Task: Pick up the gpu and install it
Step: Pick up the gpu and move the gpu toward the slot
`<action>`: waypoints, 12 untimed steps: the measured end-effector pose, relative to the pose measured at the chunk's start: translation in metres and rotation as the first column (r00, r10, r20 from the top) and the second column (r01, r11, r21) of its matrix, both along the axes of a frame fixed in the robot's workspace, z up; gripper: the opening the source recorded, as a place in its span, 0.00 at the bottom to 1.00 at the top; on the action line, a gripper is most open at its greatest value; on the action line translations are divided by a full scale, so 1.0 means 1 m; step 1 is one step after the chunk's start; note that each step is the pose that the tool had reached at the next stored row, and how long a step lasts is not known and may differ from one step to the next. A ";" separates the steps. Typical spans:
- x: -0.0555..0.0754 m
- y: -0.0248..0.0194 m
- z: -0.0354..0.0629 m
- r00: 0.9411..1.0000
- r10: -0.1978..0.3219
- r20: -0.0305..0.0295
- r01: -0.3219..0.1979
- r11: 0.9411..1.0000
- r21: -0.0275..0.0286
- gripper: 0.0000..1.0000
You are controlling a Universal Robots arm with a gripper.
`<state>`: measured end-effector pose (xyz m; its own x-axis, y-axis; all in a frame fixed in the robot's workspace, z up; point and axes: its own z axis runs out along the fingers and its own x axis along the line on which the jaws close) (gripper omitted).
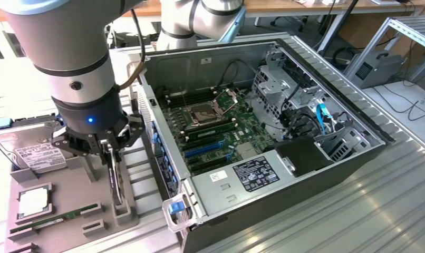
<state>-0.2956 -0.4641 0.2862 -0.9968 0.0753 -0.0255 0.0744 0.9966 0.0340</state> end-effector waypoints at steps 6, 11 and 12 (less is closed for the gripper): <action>0.000 0.0000 0.0030 1.000 0.000 0.000 0.000 1.000 0.000 0.27; 0.000 0.0000 0.0062 1.000 0.000 0.000 0.000 1.000 0.000 0.27; 0.000 0.0000 0.0069 1.000 0.000 0.000 0.000 1.000 0.000 0.27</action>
